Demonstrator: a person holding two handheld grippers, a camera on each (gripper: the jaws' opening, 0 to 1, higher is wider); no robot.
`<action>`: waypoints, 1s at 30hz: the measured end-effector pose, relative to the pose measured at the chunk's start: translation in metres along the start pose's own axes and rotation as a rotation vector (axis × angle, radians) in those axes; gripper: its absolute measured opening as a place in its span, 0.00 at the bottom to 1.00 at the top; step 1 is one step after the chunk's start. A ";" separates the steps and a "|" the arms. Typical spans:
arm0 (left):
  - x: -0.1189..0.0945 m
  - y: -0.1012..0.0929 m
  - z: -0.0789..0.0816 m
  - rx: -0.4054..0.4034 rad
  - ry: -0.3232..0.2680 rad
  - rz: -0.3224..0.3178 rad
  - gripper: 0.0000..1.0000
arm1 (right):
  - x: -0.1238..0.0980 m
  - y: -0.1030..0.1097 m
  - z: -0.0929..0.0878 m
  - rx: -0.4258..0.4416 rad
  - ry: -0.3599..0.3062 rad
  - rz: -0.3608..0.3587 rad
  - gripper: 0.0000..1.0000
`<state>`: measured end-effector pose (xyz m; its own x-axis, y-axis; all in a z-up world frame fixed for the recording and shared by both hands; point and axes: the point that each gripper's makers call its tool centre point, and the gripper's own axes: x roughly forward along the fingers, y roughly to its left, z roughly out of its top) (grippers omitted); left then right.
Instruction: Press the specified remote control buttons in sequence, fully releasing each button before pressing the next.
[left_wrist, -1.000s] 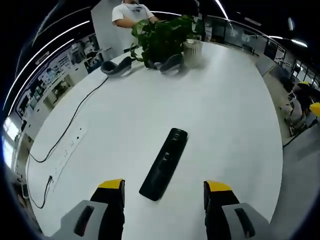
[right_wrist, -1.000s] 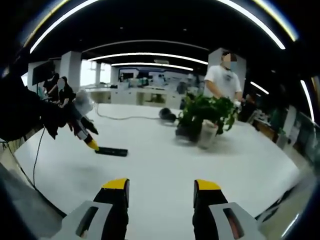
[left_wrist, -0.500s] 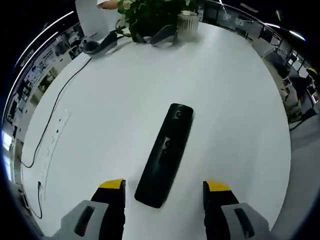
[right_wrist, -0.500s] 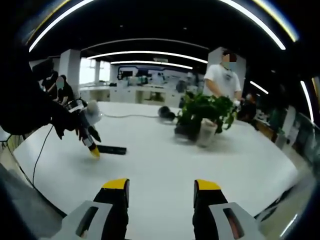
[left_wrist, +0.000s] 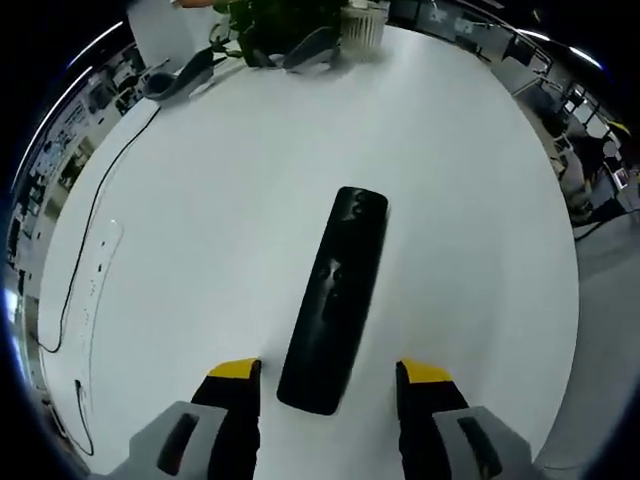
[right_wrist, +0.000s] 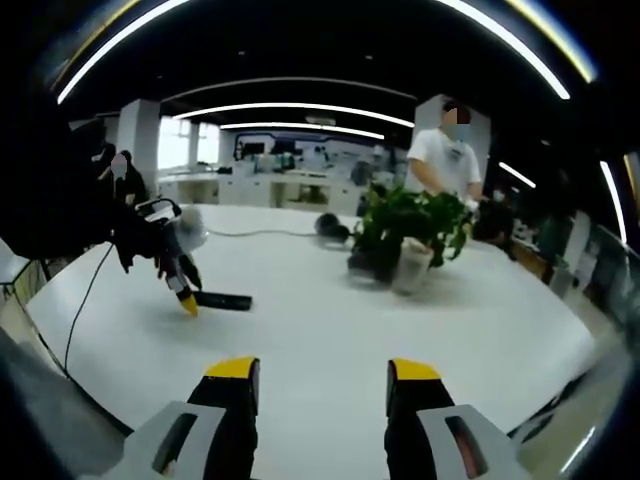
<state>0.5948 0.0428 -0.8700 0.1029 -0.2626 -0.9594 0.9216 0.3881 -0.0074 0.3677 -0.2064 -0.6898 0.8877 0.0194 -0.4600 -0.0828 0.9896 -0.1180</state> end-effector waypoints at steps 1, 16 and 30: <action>0.000 0.001 -0.001 0.009 0.004 -0.001 0.51 | 0.000 0.000 0.000 0.002 0.000 0.000 0.48; -0.003 -0.002 -0.001 0.109 0.032 0.011 0.24 | -0.001 -0.001 0.003 0.013 -0.018 0.003 0.48; -0.006 -0.022 -0.006 0.107 0.034 0.015 0.23 | -0.002 0.000 0.004 0.022 -0.025 0.005 0.48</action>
<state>0.5714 0.0414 -0.8660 0.1060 -0.2263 -0.9683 0.9550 0.2944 0.0358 0.3681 -0.2060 -0.6852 0.8984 0.0272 -0.4383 -0.0772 0.9923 -0.0967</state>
